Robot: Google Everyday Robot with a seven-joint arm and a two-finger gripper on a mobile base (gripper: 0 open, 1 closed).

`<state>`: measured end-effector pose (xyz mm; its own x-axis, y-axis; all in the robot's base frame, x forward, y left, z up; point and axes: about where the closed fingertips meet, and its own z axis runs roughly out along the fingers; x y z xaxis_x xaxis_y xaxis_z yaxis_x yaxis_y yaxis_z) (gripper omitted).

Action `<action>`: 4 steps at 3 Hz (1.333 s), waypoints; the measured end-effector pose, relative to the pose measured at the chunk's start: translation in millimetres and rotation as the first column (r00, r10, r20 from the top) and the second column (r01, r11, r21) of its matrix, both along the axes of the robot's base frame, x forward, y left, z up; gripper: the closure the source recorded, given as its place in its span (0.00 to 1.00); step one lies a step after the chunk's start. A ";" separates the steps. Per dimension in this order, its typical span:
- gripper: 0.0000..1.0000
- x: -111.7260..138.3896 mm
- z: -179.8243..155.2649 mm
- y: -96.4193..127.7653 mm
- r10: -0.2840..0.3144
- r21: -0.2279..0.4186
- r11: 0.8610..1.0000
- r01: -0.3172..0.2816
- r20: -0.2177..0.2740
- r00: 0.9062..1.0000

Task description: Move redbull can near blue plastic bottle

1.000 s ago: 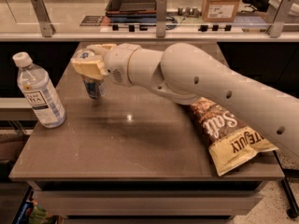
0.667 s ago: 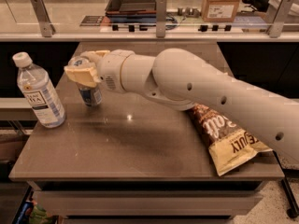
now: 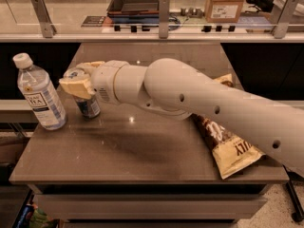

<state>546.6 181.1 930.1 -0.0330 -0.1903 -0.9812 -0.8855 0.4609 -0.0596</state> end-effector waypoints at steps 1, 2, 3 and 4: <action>0.82 -1.1 1.3 1.5 0.003 -0.001 1.000 -0.003 0.002 1.000; 0.59 -2.3 2.2 3.2 0.006 -0.001 1.000 -0.006 0.004 1.000; 0.35 -3.6 3.2 5.0 0.009 -0.002 1.000 -0.009 0.006 1.000; 0.12 -5.0 4.1 6.7 0.012 -0.003 1.000 -0.012 0.008 1.000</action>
Offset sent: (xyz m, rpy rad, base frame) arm -0.0009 0.0012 0.0011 -0.0005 -0.0016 0.0021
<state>541.7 187.8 934.2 -0.0228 -0.1938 -0.9808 -0.8902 0.4504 -0.0682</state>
